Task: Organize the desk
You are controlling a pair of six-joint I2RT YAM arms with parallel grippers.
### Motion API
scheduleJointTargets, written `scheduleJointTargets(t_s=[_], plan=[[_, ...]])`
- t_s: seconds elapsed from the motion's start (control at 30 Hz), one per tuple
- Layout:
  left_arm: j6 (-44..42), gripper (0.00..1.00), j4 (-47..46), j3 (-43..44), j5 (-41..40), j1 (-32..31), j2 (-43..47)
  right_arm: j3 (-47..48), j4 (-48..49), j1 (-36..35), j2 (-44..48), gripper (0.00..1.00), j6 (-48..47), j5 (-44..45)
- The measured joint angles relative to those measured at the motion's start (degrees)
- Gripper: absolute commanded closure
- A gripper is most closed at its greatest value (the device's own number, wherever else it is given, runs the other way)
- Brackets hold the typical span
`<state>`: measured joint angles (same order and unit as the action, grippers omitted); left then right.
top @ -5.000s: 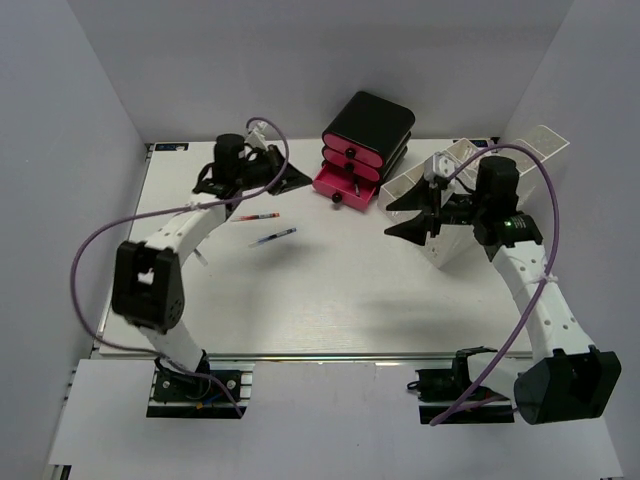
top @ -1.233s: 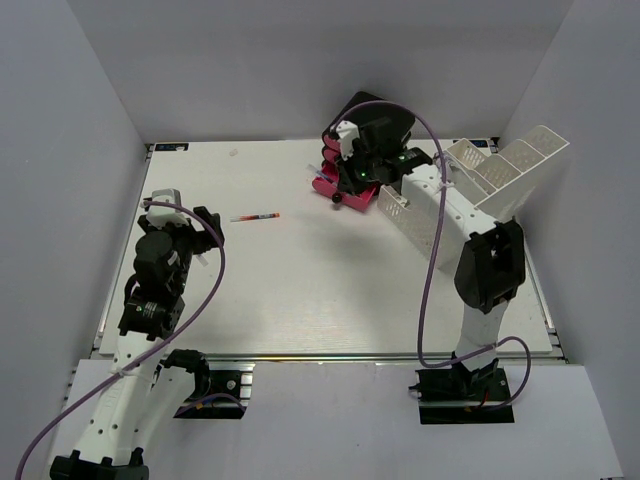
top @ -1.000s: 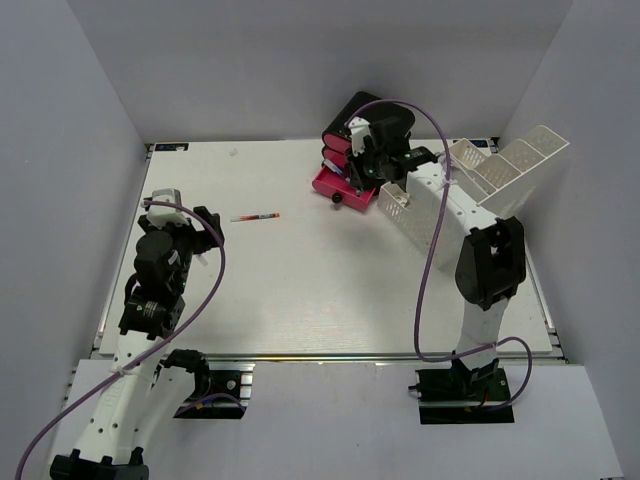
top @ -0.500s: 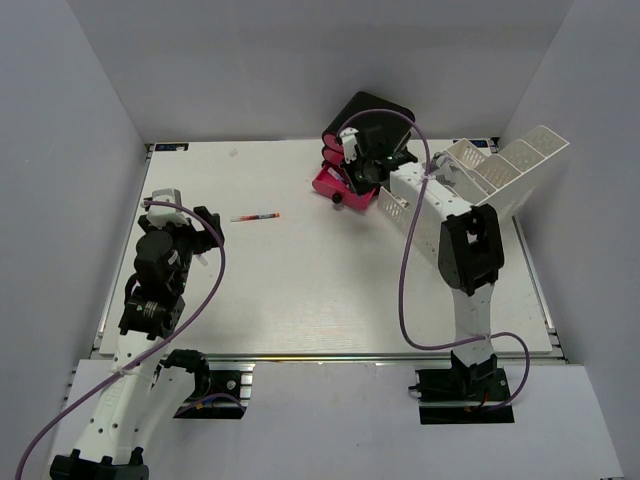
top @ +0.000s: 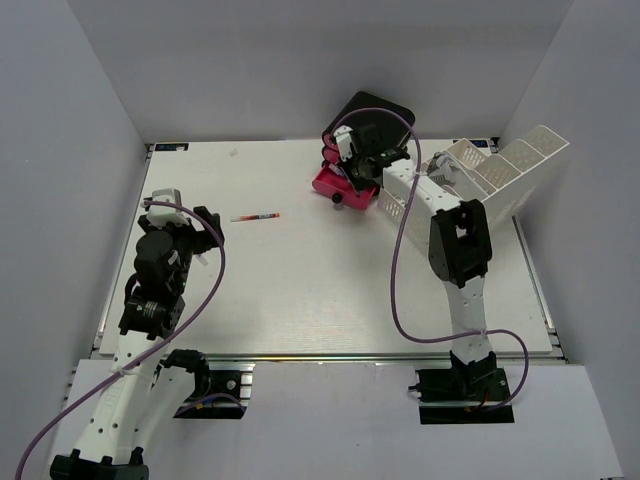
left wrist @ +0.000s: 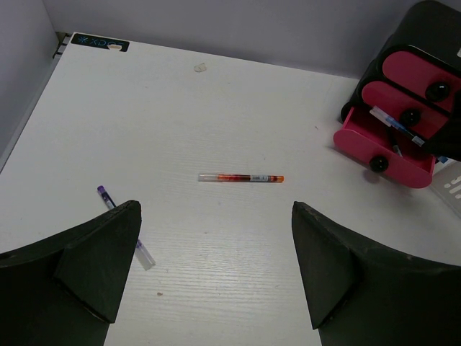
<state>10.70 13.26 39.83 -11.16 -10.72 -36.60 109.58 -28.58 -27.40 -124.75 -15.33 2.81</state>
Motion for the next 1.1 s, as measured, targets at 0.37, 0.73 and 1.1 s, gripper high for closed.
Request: scheduleJointTargets(t_s=[0.37,0.73,1.1], plan=[[0.0,0.05,0.0,0.0,0.0,0.0,-0.1,3.6,0.0,-0.1,-4.0,1.00,-2.5,0.4],[0.0,0.05,0.0,0.0,0.0,0.0,-0.1,3.8,0.0,-0.4,-5.4,0.73,-4.2,2.0],[-0.1,0.09,-0.6,0.0,0.5,0.0,-1.2,3.9,-0.9,-0.6,-4.8,0.78,-4.8,0.8]])
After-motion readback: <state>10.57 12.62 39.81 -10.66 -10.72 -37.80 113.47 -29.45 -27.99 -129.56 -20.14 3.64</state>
